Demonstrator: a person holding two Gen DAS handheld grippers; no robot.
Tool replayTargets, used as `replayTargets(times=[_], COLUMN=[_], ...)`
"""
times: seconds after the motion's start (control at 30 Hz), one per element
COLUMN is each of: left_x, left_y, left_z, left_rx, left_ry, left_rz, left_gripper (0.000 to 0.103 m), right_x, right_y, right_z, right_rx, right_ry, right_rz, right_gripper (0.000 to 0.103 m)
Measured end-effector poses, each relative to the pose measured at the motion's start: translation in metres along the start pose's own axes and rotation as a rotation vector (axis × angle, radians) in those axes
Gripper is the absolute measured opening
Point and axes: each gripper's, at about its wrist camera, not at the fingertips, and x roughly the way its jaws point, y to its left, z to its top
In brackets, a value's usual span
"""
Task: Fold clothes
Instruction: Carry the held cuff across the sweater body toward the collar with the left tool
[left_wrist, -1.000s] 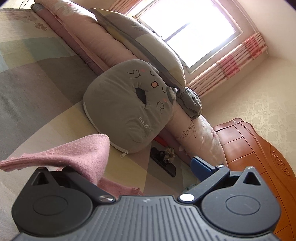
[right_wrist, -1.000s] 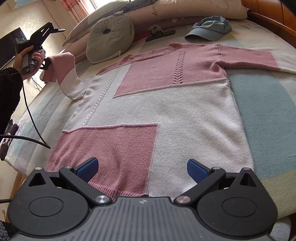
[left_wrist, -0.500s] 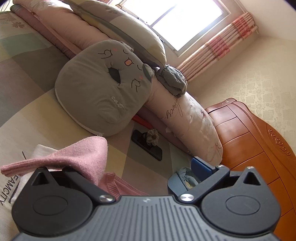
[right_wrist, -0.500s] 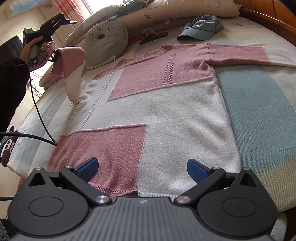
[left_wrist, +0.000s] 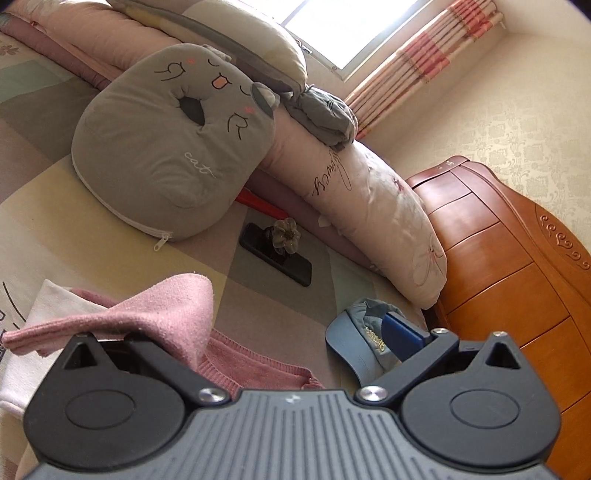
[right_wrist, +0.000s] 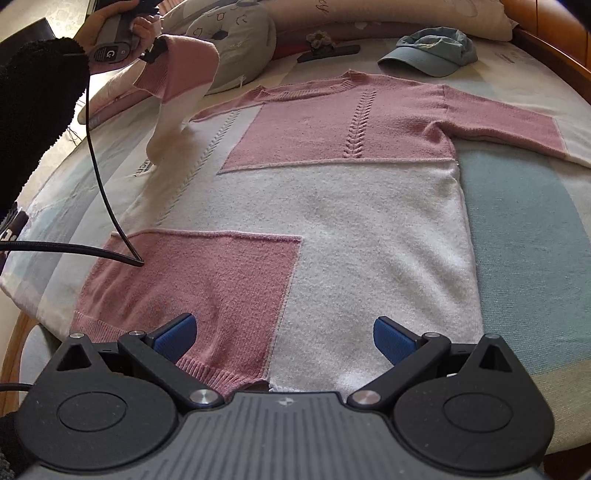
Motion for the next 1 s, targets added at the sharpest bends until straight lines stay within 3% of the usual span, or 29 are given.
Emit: replayTargets(times=[0.63,1.0], left_x=[0.034,0.054], left_y=[-0.031,-0.051], left_z=[-0.034,-0.054], left_rx=[0.081,0.181], left_ry=[0.066,0.103], left_rz=[0.000,0.025], left_gripper=[0.102,0.102], right_x=[-0.001,-0.001], right_y=[-0.008,-0.012], right_z=[0.004,0.006], right_rx=[-0.009,0.002], right_ry=[0.005,0.005], right_rz=[-0.010,-0.015], right_gripper=[0.103,0.103])
